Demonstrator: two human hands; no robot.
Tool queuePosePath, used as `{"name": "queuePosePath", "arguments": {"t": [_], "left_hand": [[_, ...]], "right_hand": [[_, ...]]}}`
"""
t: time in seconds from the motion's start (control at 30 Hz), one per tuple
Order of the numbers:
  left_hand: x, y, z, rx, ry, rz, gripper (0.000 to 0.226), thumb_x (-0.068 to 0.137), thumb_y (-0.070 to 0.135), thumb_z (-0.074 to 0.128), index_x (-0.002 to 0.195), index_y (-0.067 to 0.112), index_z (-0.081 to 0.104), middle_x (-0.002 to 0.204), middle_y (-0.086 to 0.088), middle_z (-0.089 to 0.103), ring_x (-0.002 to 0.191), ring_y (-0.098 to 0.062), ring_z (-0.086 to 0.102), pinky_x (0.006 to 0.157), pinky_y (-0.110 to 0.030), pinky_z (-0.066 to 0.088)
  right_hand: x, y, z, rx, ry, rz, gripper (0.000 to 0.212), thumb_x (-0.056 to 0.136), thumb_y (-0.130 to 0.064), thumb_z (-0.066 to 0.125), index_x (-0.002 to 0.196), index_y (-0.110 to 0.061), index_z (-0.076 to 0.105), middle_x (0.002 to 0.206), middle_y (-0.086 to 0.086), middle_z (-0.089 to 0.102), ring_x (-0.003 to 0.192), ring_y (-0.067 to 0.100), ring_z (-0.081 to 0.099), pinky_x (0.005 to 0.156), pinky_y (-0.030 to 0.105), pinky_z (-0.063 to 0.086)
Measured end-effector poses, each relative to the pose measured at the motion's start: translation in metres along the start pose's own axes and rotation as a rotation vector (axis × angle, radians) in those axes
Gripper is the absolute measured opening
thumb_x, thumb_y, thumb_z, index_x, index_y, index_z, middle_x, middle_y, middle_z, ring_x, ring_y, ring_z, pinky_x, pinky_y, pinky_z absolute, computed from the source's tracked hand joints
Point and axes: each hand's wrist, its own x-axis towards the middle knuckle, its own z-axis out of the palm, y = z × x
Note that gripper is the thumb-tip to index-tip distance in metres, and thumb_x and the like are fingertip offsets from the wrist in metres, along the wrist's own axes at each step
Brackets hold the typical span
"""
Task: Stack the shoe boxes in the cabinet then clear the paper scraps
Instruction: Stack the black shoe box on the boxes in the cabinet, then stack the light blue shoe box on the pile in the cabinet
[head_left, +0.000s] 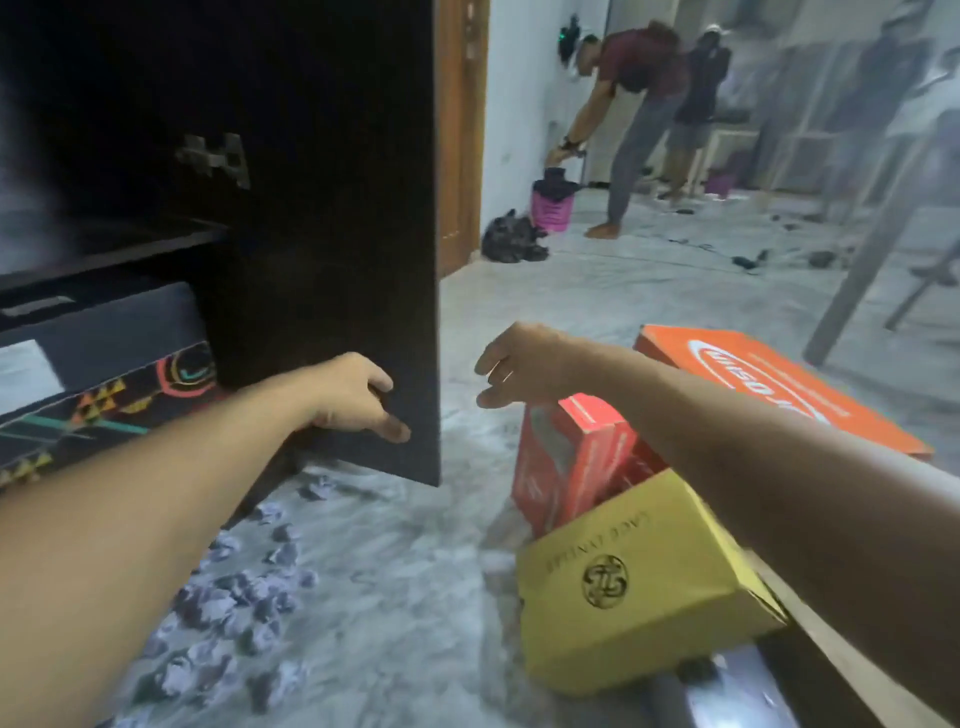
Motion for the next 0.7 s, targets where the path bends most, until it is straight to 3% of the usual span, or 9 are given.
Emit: {"name": "queuePosePath", "arguments": {"t": [0.07,0.2,0.27,0.33,0.4,0.47,0.6,0.7], "left_hand": [[-0.006,0.040,0.020,-0.018,-0.046,0.057,0.107,0.046,0.060,0.085,0.138,0.019,0.051,0.126,0.001,0.062,0.113,-0.020,0.060,0.103,-0.038,0.045],[-0.014,0.107,0.067,-0.058,-0.149,0.174,0.094,0.061,0.052,0.084,0.140,0.016,0.049,0.131,-0.003,0.060,0.115,-0.020,0.058,0.104,-0.034,0.044],[-0.016,0.134,0.094,-0.072,-0.185,0.230,0.083,0.069,0.043,0.083,0.139,0.013,0.049,0.134,-0.005,0.058,0.119,-0.021,0.056,0.102,-0.033,0.044],[-0.019,0.156,0.122,-0.099,-0.220,0.279,0.082,0.069,0.041,0.084,0.137,0.010,0.051,0.136,-0.007,0.057,0.117,-0.022,0.057,0.095,-0.033,0.047],[-0.021,0.171,0.149,-0.138,-0.262,0.297,0.083,0.069,0.036,0.086,0.138,0.008,0.051,0.135,-0.007,0.057,0.111,-0.021,0.059,0.090,-0.034,0.050],[-0.020,0.178,0.174,-0.134,-0.292,0.298,0.082,0.068,0.037,0.086,0.136,0.008,0.053,0.132,-0.008,0.060,0.113,-0.022,0.059,0.098,-0.036,0.049],[-0.016,0.183,0.206,-0.149,-0.336,0.271,0.092,0.067,0.043,0.085,0.143,0.009,0.045,0.138,-0.010,0.055,0.122,-0.025,0.055,0.103,-0.042,0.046],[-0.012,0.187,0.216,-0.170,-0.339,0.263,0.089,0.071,0.039,0.083,0.144,0.008,0.042,0.140,-0.011,0.054,0.123,-0.026,0.055,0.103,-0.042,0.047]], "right_hand": [[-0.038,0.037,-0.008,0.013,-0.011,0.085,0.039,0.079,-0.027,0.075,0.117,-0.019,0.068,0.102,0.007,0.075,0.088,0.033,0.072,0.080,0.039,0.060],[-0.115,0.096,-0.017,-0.067,-0.014,0.197,0.042,0.083,-0.036,0.072,0.123,-0.022,0.067,0.112,0.001,0.071,0.100,0.022,0.067,0.088,0.035,0.054],[-0.151,0.116,-0.018,-0.121,-0.034,0.233,0.034,0.089,-0.038,0.066,0.117,-0.019,0.068,0.109,-0.001,0.068,0.100,0.022,0.062,0.078,0.031,0.051],[-0.178,0.137,-0.014,-0.095,-0.048,0.301,0.024,0.091,-0.035,0.065,0.102,-0.015,0.070,0.096,0.000,0.067,0.091,0.022,0.061,0.068,0.029,0.047],[-0.197,0.161,-0.005,-0.077,-0.066,0.362,0.027,0.089,-0.036,0.066,0.099,-0.011,0.071,0.096,0.005,0.070,0.088,0.023,0.063,0.076,0.032,0.050],[-0.210,0.185,0.006,-0.028,-0.046,0.412,0.029,0.085,-0.038,0.070,0.098,-0.012,0.073,0.098,0.006,0.071,0.093,0.026,0.065,0.083,0.040,0.055],[-0.224,0.215,0.024,0.082,-0.051,0.468,0.032,0.086,-0.033,0.071,0.109,-0.010,0.072,0.112,0.005,0.070,0.100,0.025,0.065,0.087,0.043,0.055],[-0.224,0.230,0.031,0.205,-0.025,0.519,0.035,0.087,-0.030,0.071,0.115,-0.010,0.069,0.112,0.005,0.069,0.094,0.025,0.068,0.075,0.038,0.058]]}}
